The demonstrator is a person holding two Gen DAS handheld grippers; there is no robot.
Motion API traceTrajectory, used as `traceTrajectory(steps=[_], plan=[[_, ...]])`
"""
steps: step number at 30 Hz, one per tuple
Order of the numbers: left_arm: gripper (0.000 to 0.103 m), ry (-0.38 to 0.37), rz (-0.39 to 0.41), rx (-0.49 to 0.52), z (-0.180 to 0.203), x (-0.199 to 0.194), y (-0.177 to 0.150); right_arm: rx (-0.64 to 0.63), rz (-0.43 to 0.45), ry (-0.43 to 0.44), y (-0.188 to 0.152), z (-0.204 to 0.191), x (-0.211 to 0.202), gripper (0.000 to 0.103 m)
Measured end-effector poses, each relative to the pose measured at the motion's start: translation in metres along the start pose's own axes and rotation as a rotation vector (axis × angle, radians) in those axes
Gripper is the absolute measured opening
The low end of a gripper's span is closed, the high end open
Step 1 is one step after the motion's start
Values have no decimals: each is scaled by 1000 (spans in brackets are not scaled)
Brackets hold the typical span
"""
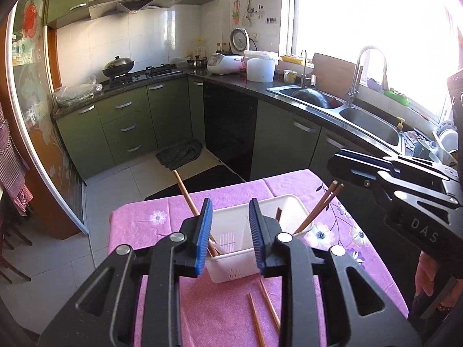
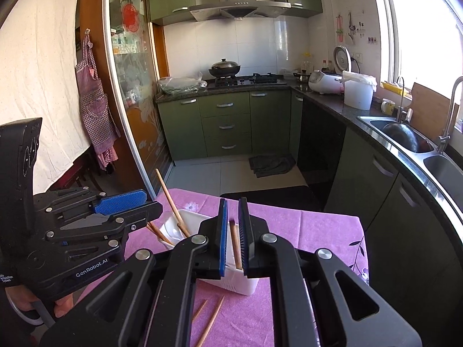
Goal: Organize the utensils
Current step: 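Open the left tool then the right tool to drop the chopsticks, then grasp one of the last two chopsticks with the left tool and lift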
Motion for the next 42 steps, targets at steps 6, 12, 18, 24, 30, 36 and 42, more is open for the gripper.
traceTrajectory(steps=[6, 12, 18, 24, 30, 36, 42], plan=[[25, -15, 46, 4, 8, -45, 1, -14, 74, 37, -6, -10, -64, 15], [30, -63, -114, -17, 26, -43, -60, -37, -30, -19, -79, 5, -78, 23], [30, -145, -367, -25, 53, 6, -145, -15, -248, -130, -179, 50, -33, 23], [29, -159, -547, -37, 70, 55, -190, 41, -329, -163, -223, 87, -14, 24], [29, -138, -606, -37, 77, 81, -199, 63, -357, -154, -233, 99, -6, 24], [23, -117, -646, -19, 82, 96, -205, 87, -363, -147, -235, 108, -2, 24], [18, -107, -662, -9, 83, 103, -208, 104, -366, -153, -236, 116, -2, 24]])
Point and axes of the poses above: each gripper's, at about its wrist camera, not at the fingertips, and x roughly the way its jaws point, z to its right, y to its top, the point moved 7 cm from there along x, roughly the way its jaws point, and after that the axes turned 10 degrees about x, right-handed, at the moved point
